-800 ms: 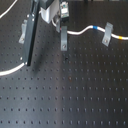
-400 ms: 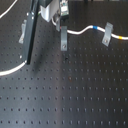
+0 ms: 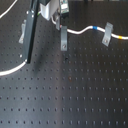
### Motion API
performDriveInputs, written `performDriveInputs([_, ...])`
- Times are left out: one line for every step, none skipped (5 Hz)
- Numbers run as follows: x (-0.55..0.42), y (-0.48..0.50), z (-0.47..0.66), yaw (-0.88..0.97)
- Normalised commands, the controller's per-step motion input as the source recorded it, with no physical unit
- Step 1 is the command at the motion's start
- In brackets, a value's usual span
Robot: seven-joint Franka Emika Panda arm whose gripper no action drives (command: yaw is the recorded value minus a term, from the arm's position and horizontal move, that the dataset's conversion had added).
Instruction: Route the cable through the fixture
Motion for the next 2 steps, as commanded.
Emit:
performDriveInputs([-0.005, -0.015, -0.31, -0.19])
performDriveInputs([-0.064, 0.034, -0.21, -0.09])
